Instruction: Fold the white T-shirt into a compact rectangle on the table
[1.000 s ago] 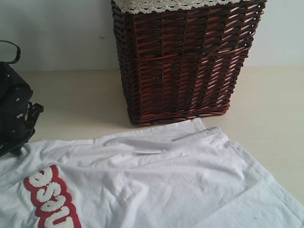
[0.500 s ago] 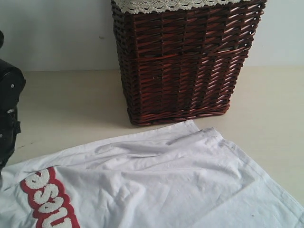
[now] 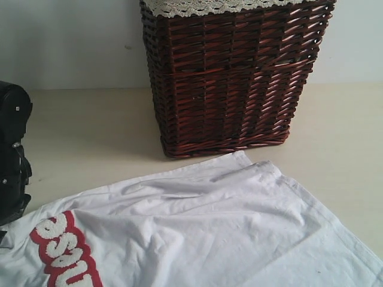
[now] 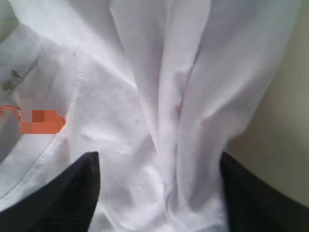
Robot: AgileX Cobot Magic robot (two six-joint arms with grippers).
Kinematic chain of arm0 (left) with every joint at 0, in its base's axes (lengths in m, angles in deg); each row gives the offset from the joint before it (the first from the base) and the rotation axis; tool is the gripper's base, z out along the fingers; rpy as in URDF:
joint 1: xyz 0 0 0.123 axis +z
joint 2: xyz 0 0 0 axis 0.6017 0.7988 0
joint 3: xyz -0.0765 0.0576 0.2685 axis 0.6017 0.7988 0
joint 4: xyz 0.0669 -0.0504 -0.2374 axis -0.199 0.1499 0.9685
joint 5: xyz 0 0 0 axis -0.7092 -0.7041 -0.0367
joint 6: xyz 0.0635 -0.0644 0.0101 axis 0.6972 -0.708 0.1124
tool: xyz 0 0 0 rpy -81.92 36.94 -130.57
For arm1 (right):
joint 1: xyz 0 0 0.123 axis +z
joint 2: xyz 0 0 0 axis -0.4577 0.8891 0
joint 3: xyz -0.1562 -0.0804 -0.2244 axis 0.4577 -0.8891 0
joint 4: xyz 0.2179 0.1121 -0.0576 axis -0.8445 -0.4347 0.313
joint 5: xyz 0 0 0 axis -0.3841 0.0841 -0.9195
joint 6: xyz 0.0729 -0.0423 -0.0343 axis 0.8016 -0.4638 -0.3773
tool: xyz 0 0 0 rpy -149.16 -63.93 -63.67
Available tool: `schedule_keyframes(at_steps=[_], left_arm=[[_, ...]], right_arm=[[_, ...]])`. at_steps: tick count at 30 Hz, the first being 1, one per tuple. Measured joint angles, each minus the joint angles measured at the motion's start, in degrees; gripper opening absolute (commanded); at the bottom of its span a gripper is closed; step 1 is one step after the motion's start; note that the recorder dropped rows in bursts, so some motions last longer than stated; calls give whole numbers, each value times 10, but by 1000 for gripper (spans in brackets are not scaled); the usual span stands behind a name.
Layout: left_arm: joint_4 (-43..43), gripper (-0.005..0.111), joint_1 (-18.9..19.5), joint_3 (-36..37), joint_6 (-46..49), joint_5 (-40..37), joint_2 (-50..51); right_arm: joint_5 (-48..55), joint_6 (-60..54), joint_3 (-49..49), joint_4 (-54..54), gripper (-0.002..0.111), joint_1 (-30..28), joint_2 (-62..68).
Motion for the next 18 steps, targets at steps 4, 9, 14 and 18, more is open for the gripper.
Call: schedule_keyframes(at_steps=[4, 9, 14, 18], left_arm=[[-24, 36, 0, 5, 1, 1, 0], [-81, 25, 0, 5, -10, 20, -2], [-153, 7, 0, 5, -29, 50, -9], [-193, 0, 0, 5, -32, 89, -10]], right_arm=[[0, 0, 0, 0, 0, 0, 0], [0, 0, 0, 0, 0, 0, 0], [0, 0, 0, 0, 0, 0, 0], [0, 0, 0, 0, 0, 0, 0]])
